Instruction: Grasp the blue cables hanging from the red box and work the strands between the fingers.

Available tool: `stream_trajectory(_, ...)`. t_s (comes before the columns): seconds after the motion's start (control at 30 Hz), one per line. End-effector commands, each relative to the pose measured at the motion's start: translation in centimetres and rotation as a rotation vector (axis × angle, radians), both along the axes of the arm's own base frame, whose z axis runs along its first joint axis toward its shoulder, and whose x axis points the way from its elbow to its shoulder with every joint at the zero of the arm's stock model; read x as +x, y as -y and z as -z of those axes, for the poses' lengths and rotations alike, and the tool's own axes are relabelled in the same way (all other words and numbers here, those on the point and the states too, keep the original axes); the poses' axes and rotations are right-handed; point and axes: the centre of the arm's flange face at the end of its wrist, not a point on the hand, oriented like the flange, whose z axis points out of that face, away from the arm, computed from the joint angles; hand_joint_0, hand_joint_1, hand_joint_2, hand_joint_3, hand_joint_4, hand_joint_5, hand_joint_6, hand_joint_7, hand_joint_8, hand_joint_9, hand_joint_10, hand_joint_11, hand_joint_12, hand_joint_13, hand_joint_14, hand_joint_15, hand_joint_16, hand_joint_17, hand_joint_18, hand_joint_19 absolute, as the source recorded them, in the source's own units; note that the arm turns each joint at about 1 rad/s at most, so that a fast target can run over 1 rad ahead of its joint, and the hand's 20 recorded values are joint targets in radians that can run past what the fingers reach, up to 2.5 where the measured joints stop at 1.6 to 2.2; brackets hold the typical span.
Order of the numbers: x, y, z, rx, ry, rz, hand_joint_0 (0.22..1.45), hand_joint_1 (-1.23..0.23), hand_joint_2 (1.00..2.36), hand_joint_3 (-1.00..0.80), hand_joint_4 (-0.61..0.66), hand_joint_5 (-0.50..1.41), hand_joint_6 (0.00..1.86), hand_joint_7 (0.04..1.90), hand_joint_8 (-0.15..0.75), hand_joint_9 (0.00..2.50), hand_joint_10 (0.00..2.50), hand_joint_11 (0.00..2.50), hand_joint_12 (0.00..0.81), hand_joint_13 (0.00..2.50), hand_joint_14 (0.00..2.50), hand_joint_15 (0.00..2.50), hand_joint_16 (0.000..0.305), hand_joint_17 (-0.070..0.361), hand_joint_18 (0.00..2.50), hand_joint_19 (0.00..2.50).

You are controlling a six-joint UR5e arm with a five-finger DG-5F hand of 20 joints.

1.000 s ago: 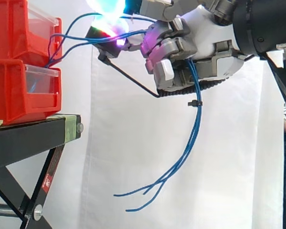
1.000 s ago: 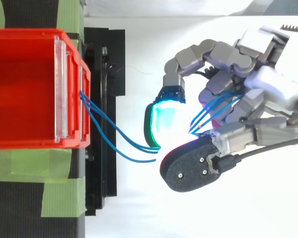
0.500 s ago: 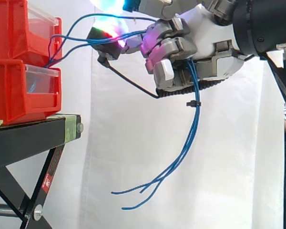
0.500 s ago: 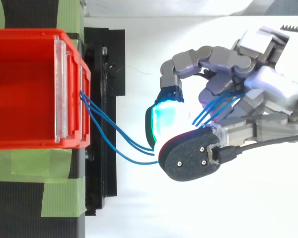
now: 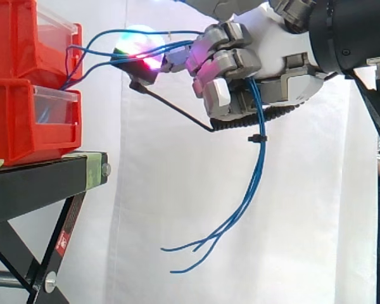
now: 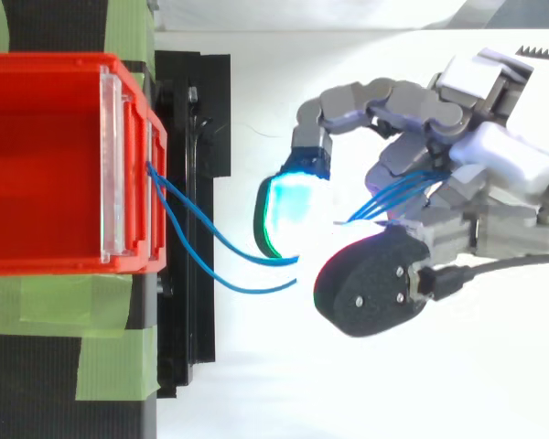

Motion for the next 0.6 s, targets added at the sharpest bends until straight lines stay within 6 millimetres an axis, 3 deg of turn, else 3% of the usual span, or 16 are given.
stream_trajectory(0.0, 0.04, -0.01, -0.07, -0.001, 0.001, 0.000, 0.74, -0.79, 1.00, -1.00, 0.25, -0.12, 0.75, 1.21, 0.508, 1.75, 2.50, 2.50, 0.556, 1.85, 2.50, 1.78, 0.195, 0.146, 2.30, 0.71)
stream_trajectory(0.2, 0.01, 0.00, 0.00, -0.001, 0.000, 0.000, 0.78, -0.88, 1.00, -1.00, 0.25, -0.21, 0.61, 1.25, 0.508, 1.75, 2.50, 2.50, 0.556, 1.85, 2.50, 1.78, 0.195, 0.146, 2.30, 0.71)
stream_trajectory(0.37, -0.02, 0.01, -0.09, -0.001, 0.001, 0.000, 0.93, -0.87, 1.00, -1.00, 0.23, -0.25, 0.69, 1.24, 0.508, 1.75, 2.50, 2.50, 0.556, 1.85, 2.50, 1.78, 0.195, 0.146, 2.30, 0.71)
stream_trajectory(0.47, 0.01, 0.00, 0.00, -0.001, 0.000, 0.000, 1.05, -0.84, 1.00, -1.00, 0.20, -0.30, 0.87, 1.17, 0.508, 1.75, 2.50, 2.50, 0.556, 1.85, 2.50, 1.78, 0.195, 0.146, 2.30, 0.71)
stream_trajectory(0.53, 0.02, -0.01, -0.01, -0.001, 0.001, 0.000, 1.09, -0.82, 1.01, -0.72, 0.18, -0.30, 0.93, 1.15, 0.508, 1.75, 2.50, 2.50, 0.556, 1.85, 2.50, 1.78, 0.195, 0.146, 2.30, 0.71)
stream_trajectory(0.57, 0.02, -0.01, -0.01, -0.001, 0.001, 0.000, 1.09, -0.82, 1.01, -0.69, 0.17, -0.30, 0.94, 1.14, 0.508, 1.75, 2.50, 2.50, 0.556, 1.85, 2.50, 1.78, 0.195, 0.146, 2.30, 0.71)
